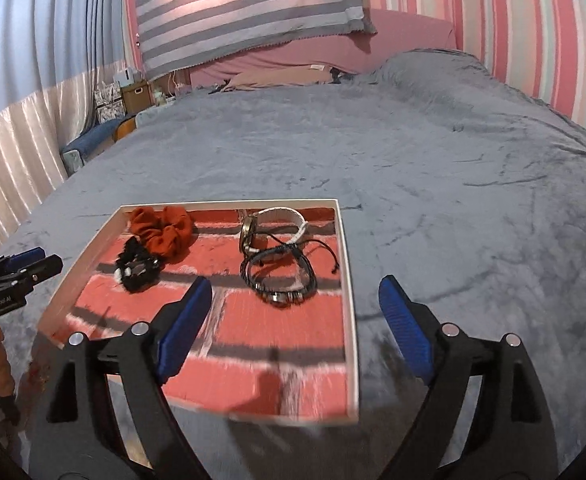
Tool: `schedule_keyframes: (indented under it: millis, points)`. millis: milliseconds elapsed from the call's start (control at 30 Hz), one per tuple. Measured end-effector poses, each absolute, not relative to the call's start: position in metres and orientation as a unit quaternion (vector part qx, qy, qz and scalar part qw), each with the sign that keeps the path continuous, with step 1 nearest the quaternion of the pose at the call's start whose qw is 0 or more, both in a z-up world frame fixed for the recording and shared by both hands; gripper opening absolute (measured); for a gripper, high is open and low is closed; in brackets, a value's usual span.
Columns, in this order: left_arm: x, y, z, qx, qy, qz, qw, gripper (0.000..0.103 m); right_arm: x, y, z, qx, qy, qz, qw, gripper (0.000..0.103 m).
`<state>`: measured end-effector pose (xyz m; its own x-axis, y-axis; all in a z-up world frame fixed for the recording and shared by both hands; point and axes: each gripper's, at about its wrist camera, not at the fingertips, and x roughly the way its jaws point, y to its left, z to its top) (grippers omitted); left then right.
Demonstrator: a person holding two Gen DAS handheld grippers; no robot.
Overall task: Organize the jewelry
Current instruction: 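Withdraw both open tools from the tray toward the remaining jewelry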
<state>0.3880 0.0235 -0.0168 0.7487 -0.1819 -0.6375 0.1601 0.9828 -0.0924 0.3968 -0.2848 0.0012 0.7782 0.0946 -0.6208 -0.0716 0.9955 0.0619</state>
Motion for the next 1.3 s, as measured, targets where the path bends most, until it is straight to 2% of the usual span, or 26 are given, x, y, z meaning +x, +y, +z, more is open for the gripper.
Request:
schedule_keyframes:
  millis: [367,567,633,700,1000,1300]
  points:
    - [0.303,0.028,0.028,-0.010,0.321,-0.074,0.944,0.069,0.292,-0.315,0.038,0.021,0.304,0.021,0.952,0.093]
    - [0.254,0.001,0.036,0.005,0.321,-0.080,0.944,0.070,0.240,-0.330,0.032,0.016,0.308,0.008,0.951,0.094]
    - [0.238,-0.010,0.034,0.006,0.323,-0.088,0.942,0.071,0.224,-0.336,0.027,0.012,0.310,0.002,0.951,0.094]
    - [0.223,-0.022,0.032,0.010,0.325,-0.090,0.942,0.084,0.210,-0.339,0.024,0.010,0.312,-0.002,0.950,0.094]
    - [0.168,-0.066,0.018,0.016,0.320,-0.118,0.940,0.084,0.153,-0.355,0.000,0.010,0.314,-0.018,0.949,0.094]
    - [0.146,-0.102,-0.023,0.030,0.347,-0.132,0.928,0.084,0.128,-0.364,-0.026,0.013,0.339,-0.015,0.941,0.087]
